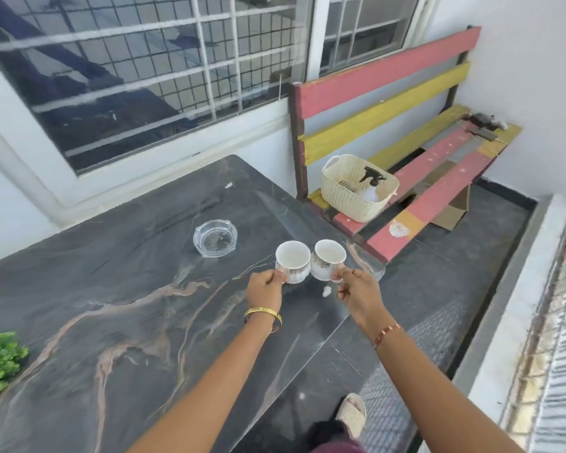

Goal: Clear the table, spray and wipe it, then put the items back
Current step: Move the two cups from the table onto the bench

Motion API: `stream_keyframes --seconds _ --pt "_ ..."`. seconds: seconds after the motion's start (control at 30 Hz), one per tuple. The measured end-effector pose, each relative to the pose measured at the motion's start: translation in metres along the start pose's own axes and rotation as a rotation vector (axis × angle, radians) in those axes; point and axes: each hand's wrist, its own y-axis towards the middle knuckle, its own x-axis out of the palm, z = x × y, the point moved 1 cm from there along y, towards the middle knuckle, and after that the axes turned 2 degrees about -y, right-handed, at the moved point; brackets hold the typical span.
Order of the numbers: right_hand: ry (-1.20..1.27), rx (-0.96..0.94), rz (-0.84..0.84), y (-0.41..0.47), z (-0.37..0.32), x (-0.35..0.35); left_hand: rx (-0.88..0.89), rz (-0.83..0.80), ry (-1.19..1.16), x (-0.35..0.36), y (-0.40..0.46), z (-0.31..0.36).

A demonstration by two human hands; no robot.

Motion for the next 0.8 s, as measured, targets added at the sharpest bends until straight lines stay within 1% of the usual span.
stream_keyframes --seconds 0.13,0.33,0.43,0.63,0.8 --pt "0.026 -0.035 0.062 0.036 -0.029 -0.059 -0.008 -0.068 0.065 0.078 0.007 0.020" --pt "0.040 -0.099 0.121 0.089 -0.077 -0.150 0.002 -0.173 0.069 0.193 0.013 0.052" --pt "0.030 -0.111 0.152 0.109 -0.097 -0.187 -0.022 -0.194 0.028 0.237 0.014 0.063" --pt "0.051 -0.109 0.212 0.144 -0.120 -0.235 -0.030 -0.246 0.069 0.304 0.021 0.078" --pt "0.041 -0.089 0.254 0.187 -0.141 -0.265 -0.085 -0.264 0.066 0.359 0.042 0.094"
